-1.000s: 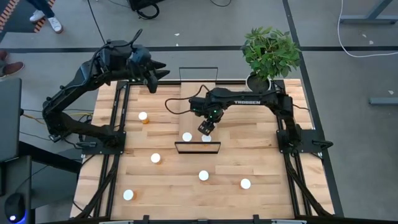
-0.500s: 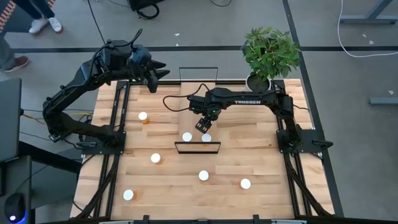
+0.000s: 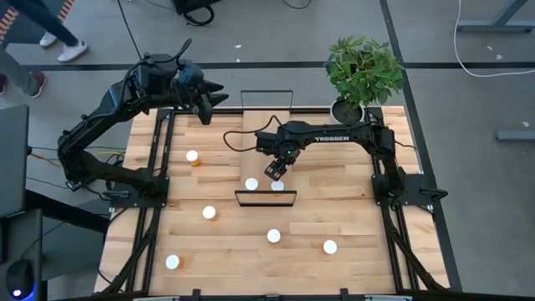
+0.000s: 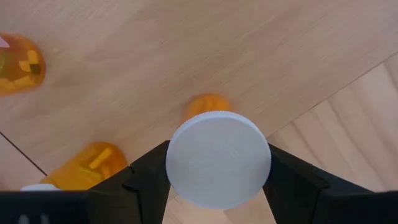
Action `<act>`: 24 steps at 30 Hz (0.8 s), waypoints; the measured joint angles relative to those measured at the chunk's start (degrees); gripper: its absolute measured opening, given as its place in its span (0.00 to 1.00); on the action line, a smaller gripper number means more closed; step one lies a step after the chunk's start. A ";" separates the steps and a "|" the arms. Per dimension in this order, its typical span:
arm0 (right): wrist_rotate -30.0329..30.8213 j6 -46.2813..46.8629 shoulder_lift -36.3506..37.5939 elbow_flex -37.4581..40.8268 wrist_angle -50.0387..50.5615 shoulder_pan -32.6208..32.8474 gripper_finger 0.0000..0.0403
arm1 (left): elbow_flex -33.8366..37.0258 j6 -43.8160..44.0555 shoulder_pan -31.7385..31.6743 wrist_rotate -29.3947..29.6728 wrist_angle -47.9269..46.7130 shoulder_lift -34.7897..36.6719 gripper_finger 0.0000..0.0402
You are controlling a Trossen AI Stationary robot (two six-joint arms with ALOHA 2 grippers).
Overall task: Pick and place medicine bottles onto shelf by color
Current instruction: Put the orange pill bottle on the shelf aligned with the other orange pill bottles
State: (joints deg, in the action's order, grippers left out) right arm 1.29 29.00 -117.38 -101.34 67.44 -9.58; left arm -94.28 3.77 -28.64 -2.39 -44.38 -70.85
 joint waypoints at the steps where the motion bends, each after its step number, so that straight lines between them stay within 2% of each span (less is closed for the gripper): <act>1: -0.09 -0.01 0.00 0.00 0.00 -0.02 0.57 | 0.00 0.00 0.00 0.00 0.00 0.00 0.43; 11: -0.24 1.83 -0.02 0.04 0.02 -0.02 0.57 | 0.00 -0.15 0.00 -0.01 -0.02 -0.02 0.43; 20: -2.46 1.48 -0.28 0.22 0.15 -0.04 0.69 | 0.00 -0.11 0.00 0.00 -0.84 -0.02 0.43; 24: -2.85 1.46 -0.28 0.22 0.15 -0.04 0.71 | 0.00 -0.02 0.00 0.00 -0.96 -0.02 0.43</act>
State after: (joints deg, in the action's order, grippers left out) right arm -1.56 30.46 -117.67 -101.12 67.59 -9.63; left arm -94.28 3.75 -28.64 -2.39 -45.34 -70.87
